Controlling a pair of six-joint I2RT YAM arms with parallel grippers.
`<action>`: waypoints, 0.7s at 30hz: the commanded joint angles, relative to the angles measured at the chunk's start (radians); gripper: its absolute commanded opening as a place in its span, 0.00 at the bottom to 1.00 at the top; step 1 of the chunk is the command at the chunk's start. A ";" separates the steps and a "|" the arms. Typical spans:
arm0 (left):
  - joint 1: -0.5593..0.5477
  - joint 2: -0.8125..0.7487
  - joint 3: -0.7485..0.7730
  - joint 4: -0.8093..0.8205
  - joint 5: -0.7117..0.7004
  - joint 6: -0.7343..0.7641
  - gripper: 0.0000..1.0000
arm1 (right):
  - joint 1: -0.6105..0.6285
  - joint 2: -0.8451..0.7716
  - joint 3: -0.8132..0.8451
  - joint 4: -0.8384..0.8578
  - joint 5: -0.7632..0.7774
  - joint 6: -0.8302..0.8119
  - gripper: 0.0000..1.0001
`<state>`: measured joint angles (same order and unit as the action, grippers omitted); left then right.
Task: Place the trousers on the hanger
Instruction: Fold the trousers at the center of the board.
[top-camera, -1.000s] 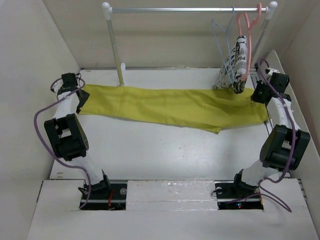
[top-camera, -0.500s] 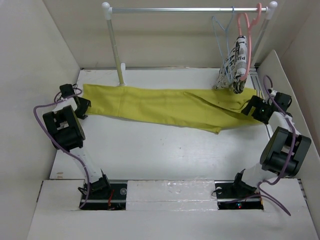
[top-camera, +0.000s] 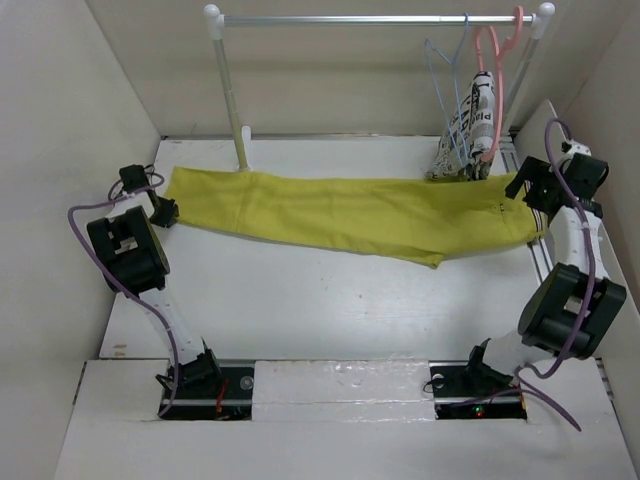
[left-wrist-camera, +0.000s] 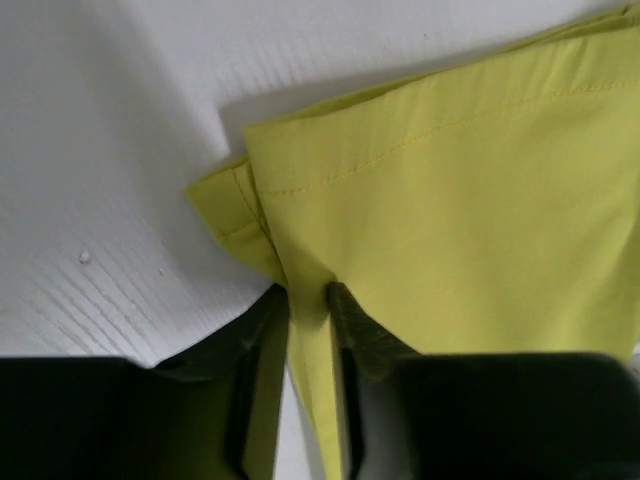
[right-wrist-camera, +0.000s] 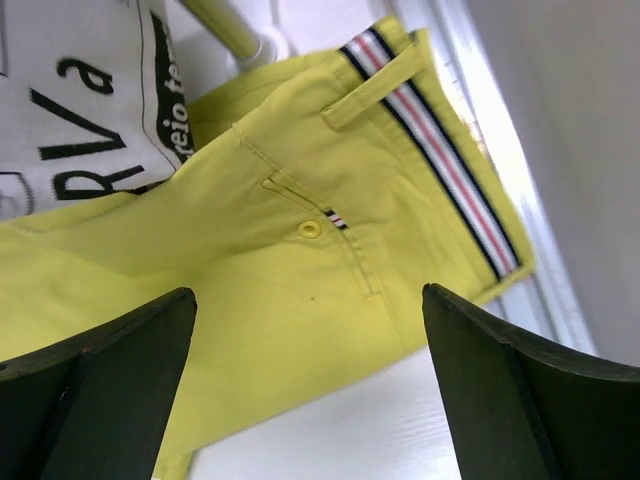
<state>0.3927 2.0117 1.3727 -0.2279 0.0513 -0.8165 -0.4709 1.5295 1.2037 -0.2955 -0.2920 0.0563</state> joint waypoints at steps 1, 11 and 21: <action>-0.006 0.042 0.014 -0.039 -0.027 0.017 0.16 | 0.029 -0.117 0.016 0.001 0.127 -0.018 1.00; -0.006 0.067 0.089 -0.083 -0.080 0.065 0.00 | -0.066 0.033 -0.280 0.194 -0.057 0.042 1.00; 0.003 0.030 0.062 -0.087 -0.140 0.097 0.00 | -0.067 0.293 -0.244 0.383 -0.101 0.223 0.83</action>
<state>0.3786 2.0541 1.4414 -0.2691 0.0113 -0.7624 -0.5488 1.7596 0.9611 0.0059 -0.3511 0.1860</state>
